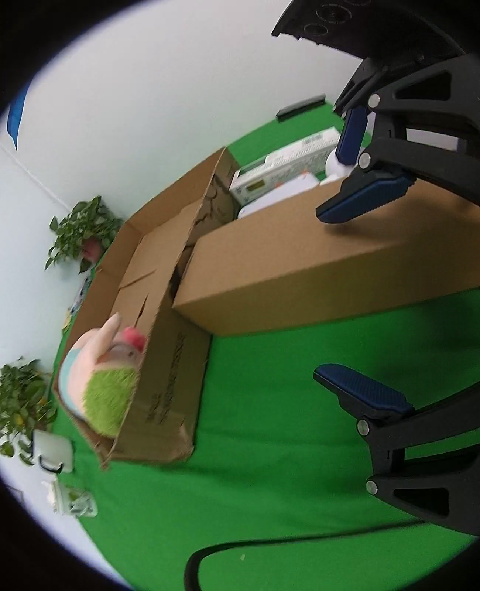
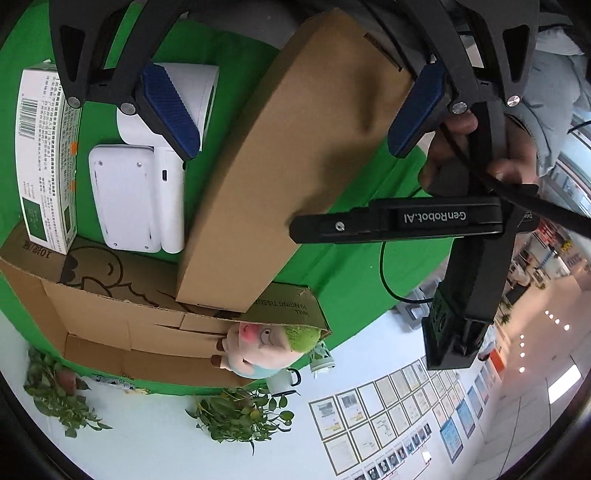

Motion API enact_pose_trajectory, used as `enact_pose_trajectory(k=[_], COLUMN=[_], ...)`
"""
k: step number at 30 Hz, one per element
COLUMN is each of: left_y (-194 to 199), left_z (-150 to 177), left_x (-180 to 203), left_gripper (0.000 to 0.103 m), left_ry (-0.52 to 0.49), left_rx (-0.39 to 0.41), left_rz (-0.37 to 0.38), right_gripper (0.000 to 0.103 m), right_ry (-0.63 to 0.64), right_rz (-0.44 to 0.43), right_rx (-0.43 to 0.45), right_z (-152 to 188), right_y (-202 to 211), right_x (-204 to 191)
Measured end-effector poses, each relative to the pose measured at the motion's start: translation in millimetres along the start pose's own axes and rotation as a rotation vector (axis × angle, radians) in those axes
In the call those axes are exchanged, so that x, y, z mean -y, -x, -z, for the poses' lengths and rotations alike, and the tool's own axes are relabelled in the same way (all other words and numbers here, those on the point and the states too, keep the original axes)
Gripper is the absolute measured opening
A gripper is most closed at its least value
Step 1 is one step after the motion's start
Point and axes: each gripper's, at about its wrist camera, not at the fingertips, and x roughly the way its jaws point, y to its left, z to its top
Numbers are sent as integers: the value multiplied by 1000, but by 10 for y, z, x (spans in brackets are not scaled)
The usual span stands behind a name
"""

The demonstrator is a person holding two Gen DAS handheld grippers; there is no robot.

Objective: Organize objects
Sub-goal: 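Grasp the long brown box with the right gripper and lift it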

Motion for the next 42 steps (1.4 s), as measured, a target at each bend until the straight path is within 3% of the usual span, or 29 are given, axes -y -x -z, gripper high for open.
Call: enact_pose_trajectory(k=[6,17,20,28,36,37,38,40,42], left_y=[-123,-68,-63,-9,-9,10,32,46,35], left_z=[95,379,407,504,597,608,615,620,628], left_x=[70,144,120,134,115,111,105,80,98], left_gripper=[72,72,72,74,78,80,84,85,84], left_ry=[9,52,64,97,166,173,186,228,226], left_rx=[-75,-129,-131,-142,-162,-157,-145,-141,-141], left_rz=[120,184,191,189,195,191,193,204,200], right_gripper=[102,102,95,90,83,82,66,49,46], right_ry=[61,105,110,79,-11,-28,-42,-48,-29], right_rz=[57,204,239,228,144,132,126,123,127], right_rx=[-36,-99,-95,-81,-56,-52,-40,-14,-17], right_z=[-8,194,219,273,286,281,272,249,230], right_y=[-193,-290,-260,-147,-34,-12,25,119,138], right_x=[-284,-461,-478,-469,-341,-317,-296,-295,-321])
